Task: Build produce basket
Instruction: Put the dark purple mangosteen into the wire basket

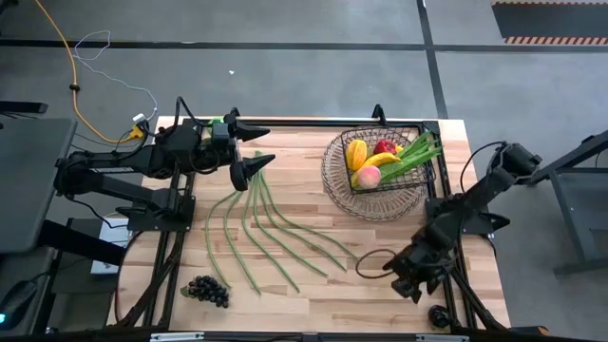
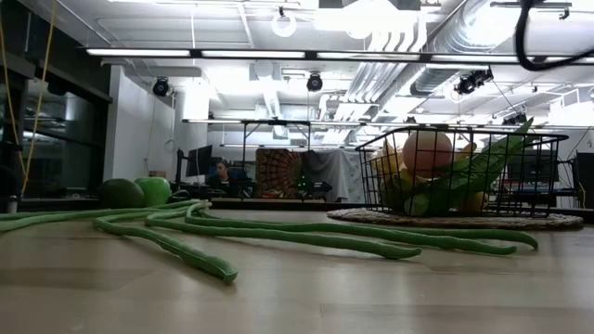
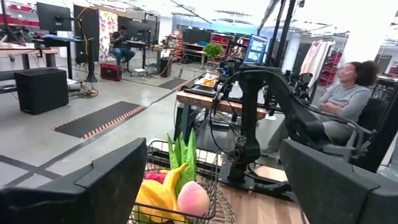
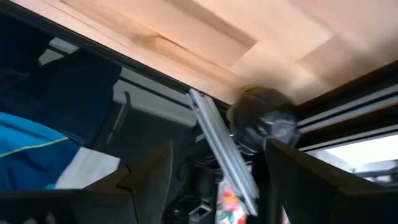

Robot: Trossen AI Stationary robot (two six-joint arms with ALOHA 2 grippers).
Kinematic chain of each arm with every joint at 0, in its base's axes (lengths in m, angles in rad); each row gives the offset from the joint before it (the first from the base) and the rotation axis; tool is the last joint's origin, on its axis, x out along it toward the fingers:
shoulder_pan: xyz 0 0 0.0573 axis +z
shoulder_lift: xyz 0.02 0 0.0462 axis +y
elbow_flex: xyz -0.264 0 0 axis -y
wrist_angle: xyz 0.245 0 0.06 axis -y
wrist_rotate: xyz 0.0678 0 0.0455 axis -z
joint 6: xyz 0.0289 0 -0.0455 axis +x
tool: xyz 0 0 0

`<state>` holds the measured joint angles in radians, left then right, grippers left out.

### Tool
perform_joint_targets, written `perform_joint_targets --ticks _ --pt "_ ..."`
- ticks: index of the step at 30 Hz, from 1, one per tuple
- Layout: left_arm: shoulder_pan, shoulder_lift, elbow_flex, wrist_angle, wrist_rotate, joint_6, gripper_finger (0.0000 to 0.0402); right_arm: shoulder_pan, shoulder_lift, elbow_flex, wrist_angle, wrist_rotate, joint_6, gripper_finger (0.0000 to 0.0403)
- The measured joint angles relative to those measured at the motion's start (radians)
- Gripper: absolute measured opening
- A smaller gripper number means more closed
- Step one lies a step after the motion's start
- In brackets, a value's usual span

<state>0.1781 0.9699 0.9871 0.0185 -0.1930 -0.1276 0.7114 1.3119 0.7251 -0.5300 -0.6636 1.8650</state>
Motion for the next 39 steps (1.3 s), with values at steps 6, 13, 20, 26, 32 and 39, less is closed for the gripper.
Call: perform_joint_targets --ticks 6,13,20,26,32,39 --pt "0.013 0.000 0.000 0.000 0.017 0.000 0.0352 0.090 0.105 -0.038 0.177 -0.047 0.133 0.0248" --pt "0.013 0.000 0.000 0.000 0.018 0.000 0.0352 0.158 0.215 -0.039 0.200 -0.116 0.150 0.0248" --pt "0.013 0.000 0.000 0.000 0.020 0.000 0.0352 0.183 0.277 -0.036 0.220 -0.165 0.177 0.0248" --pt "0.013 0.000 0.000 0.000 0.027 0.000 0.0352 0.181 0.300 -0.036 0.213 -0.179 0.178 0.0248" --pt "0.013 0.000 0.000 0.000 0.027 0.000 0.0352 0.182 0.310 -0.036 0.199 -0.189 0.156 0.0248" --pt "0.013 0.000 0.000 0.000 0.027 0.000 0.0352 0.183 0.311 -0.037 0.206 -0.203 0.154 0.0225"
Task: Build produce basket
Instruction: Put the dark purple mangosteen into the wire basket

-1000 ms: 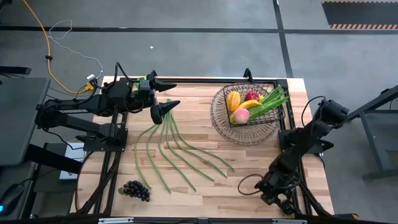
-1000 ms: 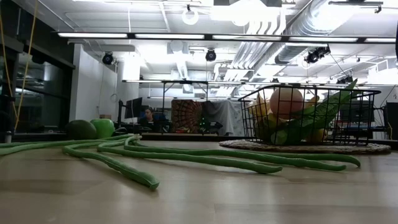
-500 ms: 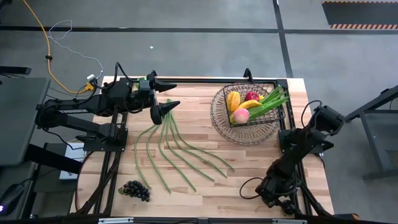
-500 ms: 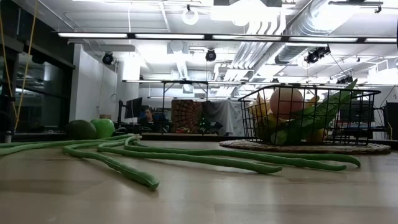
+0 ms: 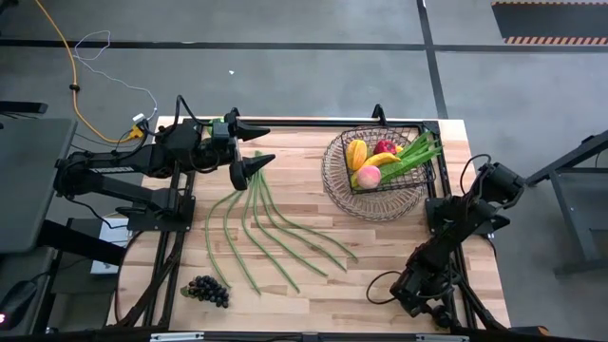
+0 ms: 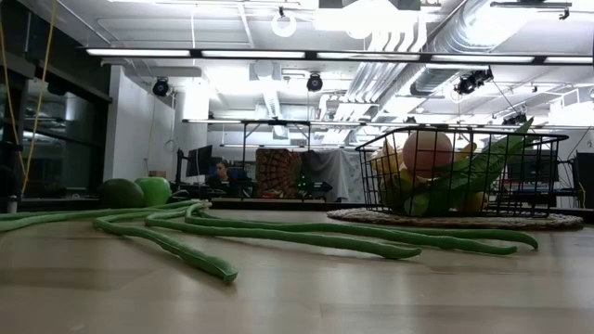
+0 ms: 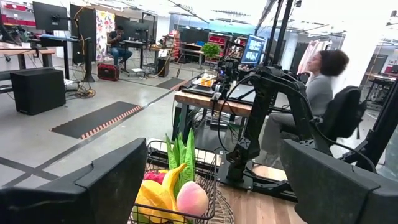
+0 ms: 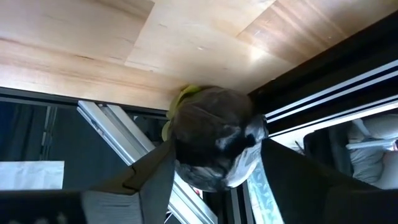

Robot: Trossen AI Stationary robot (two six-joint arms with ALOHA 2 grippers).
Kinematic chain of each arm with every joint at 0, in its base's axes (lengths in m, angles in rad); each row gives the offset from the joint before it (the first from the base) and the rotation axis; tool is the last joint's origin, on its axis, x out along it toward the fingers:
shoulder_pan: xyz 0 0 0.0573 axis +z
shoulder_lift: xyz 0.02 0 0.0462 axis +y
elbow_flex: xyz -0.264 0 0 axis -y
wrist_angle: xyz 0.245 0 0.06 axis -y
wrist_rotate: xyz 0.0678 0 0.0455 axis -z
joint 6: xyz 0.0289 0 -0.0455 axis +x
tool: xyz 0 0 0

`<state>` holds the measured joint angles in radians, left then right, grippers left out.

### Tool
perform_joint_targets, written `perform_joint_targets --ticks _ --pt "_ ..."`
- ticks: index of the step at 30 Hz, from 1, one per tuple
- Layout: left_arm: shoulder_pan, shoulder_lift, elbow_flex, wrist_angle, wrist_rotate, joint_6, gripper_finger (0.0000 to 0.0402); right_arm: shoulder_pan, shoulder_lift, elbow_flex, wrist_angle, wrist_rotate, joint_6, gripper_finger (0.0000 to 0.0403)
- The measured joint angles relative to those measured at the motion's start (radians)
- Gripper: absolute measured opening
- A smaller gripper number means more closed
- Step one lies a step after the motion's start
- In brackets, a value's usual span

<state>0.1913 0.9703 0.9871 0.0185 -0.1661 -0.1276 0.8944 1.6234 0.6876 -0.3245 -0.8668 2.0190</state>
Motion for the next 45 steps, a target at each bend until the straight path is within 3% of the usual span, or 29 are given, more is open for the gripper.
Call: perform_joint_targets --ticks 11,23,30,36,45 --pt "0.000 0.000 0.000 -0.003 0.000 0.000 0.0352 -0.030 -0.002 0.001 0.027 -0.010 -0.022 0.0112" --pt "0.000 0.000 0.000 -0.001 -0.001 0.009 0.0352 -0.192 -0.138 0.083 -0.018 0.167 -0.394 0.0101" --pt "0.000 0.000 0.000 0.002 -0.002 0.019 0.0352 -0.379 -0.353 0.084 0.008 0.279 -0.655 0.0101" --pt "0.000 -0.011 0.001 0.005 -0.002 0.006 0.0352 -0.612 -0.508 0.084 0.096 0.372 -0.885 0.0101" --pt "0.000 -0.046 0.001 0.004 0.049 -0.149 0.0352 -0.962 -0.566 0.085 0.476 0.487 -1.275 0.0101"
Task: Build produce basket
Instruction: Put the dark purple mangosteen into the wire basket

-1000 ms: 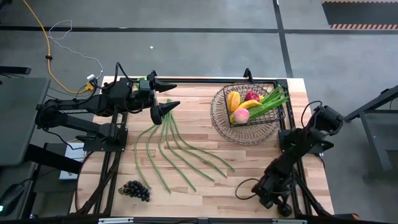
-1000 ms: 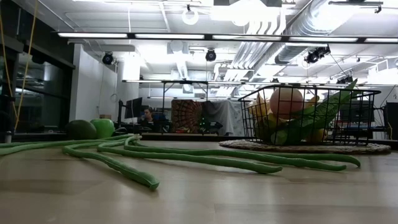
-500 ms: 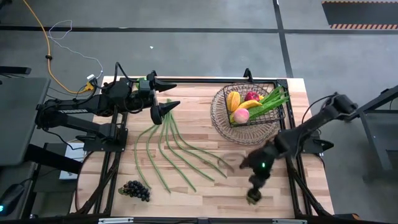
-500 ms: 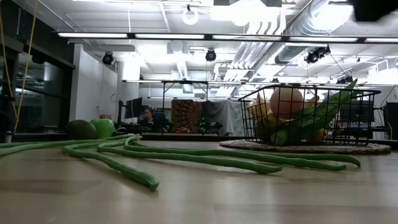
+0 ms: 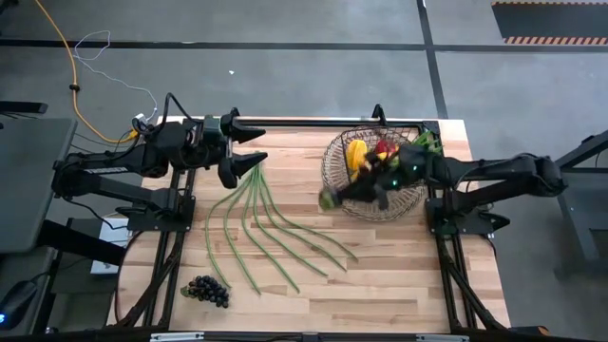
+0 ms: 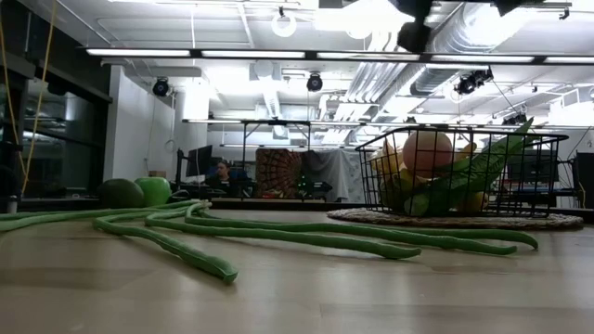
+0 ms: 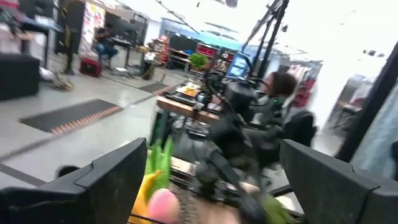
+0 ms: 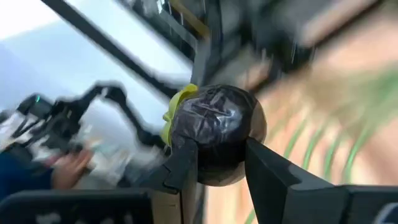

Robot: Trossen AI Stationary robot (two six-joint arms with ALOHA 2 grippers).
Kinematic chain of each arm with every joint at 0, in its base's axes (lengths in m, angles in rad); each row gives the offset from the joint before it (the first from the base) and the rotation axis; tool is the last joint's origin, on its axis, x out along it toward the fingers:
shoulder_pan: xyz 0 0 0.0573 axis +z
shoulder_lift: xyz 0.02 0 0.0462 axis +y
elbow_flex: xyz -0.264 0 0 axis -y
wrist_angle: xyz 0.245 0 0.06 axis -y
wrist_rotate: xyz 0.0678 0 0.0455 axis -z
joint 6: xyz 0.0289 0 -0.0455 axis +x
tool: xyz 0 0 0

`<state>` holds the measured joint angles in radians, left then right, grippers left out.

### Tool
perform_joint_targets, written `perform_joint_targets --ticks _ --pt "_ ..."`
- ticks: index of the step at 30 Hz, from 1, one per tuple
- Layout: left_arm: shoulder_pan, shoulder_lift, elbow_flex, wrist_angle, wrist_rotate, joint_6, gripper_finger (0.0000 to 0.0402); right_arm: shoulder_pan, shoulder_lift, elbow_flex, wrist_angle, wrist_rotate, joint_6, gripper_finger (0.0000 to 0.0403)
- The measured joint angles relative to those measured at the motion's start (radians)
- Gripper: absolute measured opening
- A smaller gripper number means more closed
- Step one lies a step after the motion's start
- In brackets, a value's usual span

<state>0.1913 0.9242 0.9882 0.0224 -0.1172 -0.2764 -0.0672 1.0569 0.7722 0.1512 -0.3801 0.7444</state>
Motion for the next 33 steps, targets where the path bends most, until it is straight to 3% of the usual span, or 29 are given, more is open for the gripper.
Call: perform_joint_targets --ticks 6,11,21,28,33 --pt "0.000 -0.001 0.000 -0.003 0.016 -0.110 0.0352 -0.110 0.004 0.000 0.196 0.092 -0.220 0.0101" --pt "-0.003 -0.001 0.000 -0.022 0.012 -0.114 0.0352 -0.151 0.004 0.002 0.234 0.097 -0.302 0.0101" --pt "-0.001 -0.001 0.000 -0.104 -0.015 -0.090 0.0352 -0.162 0.004 0.103 0.078 0.212 -0.493 0.0101" --pt "-0.002 -0.001 0.000 -0.109 -0.015 -0.028 0.0352 -0.162 0.004 0.148 -0.024 0.230 -0.546 0.0101" --pt "-0.002 -0.001 0.000 -0.109 -0.002 0.004 0.0352 -0.162 0.004 0.206 -0.265 0.444 -0.546 0.0101"
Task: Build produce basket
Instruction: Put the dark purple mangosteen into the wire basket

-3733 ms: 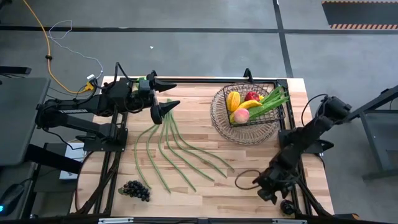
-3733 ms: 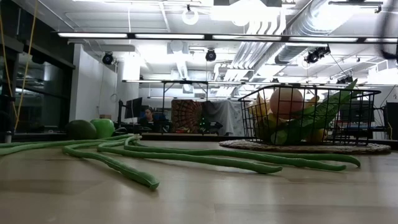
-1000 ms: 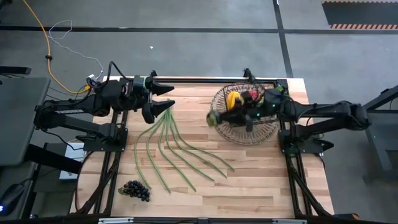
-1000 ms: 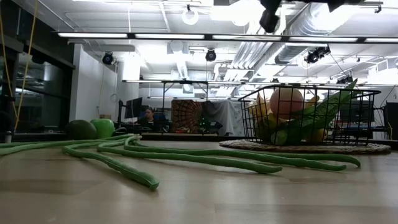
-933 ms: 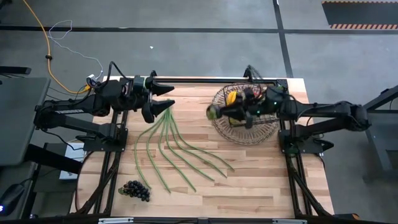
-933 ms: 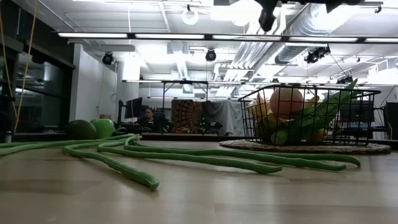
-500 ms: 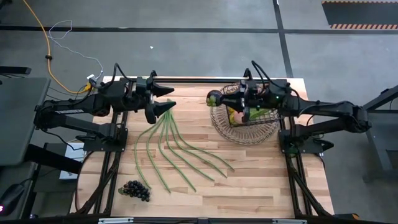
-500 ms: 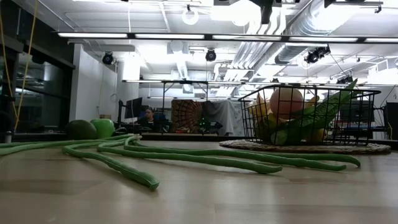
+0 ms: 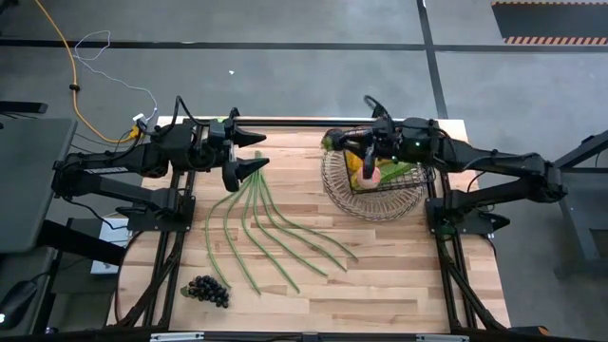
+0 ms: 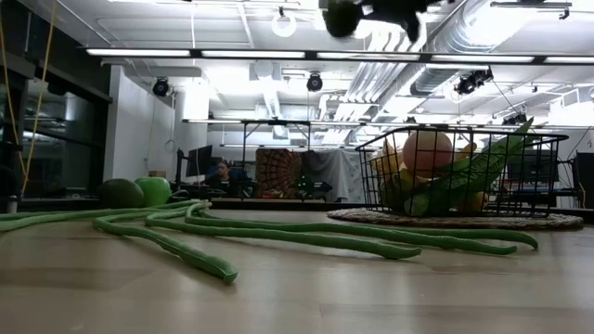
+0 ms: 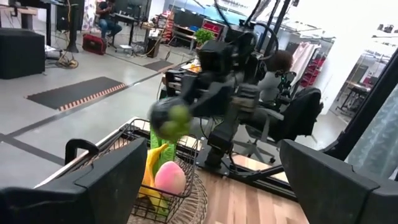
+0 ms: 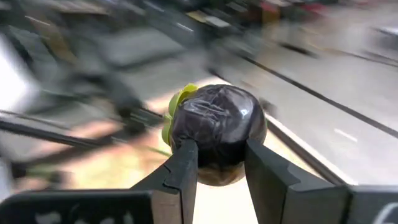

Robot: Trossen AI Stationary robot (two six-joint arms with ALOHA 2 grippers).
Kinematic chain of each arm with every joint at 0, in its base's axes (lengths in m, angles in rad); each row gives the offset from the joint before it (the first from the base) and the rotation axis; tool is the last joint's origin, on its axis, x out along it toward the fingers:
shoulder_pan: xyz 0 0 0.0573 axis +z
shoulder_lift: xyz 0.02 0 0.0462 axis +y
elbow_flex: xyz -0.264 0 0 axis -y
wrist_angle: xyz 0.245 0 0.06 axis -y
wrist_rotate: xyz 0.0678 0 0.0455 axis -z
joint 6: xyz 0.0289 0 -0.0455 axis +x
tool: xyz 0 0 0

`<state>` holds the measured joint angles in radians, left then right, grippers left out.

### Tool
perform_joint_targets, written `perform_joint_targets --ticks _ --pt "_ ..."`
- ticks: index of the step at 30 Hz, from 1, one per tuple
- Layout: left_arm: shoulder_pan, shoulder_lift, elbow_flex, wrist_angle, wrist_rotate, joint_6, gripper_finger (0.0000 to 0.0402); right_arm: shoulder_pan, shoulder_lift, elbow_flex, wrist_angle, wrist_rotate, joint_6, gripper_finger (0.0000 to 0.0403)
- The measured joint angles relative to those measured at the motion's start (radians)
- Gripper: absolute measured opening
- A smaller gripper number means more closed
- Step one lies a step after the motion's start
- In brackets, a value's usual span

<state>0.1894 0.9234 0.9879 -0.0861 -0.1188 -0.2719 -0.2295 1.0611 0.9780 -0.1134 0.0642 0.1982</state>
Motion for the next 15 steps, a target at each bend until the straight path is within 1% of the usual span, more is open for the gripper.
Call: perform_joint_targets --ticks 4,6,9,12,13,15 --pt "0.000 0.000 0.000 0.000 -0.002 0.005 0.0352 -0.004 0.000 0.062 -0.294 0.279 0.028 0.0101" --pt "0.000 0.000 0.000 0.000 -0.011 0.005 0.0352 -0.019 -0.001 0.072 -0.423 0.366 0.084 0.0101" --pt "0.000 0.000 0.000 0.000 -0.020 0.005 0.0352 -0.064 0.000 0.068 -0.631 0.385 0.190 0.0101" --pt "0.000 0.000 0.000 0.000 -0.021 0.006 0.0352 -0.106 0.005 0.030 -0.785 0.389 0.299 0.0101" --pt "0.000 0.000 0.000 0.000 -0.021 0.005 0.0352 -0.120 0.006 0.011 -0.813 0.392 0.326 0.0101" --pt "0.000 0.000 0.000 0.000 -0.021 0.006 0.0352 -0.140 0.005 -0.027 -0.801 0.396 0.342 0.0101"
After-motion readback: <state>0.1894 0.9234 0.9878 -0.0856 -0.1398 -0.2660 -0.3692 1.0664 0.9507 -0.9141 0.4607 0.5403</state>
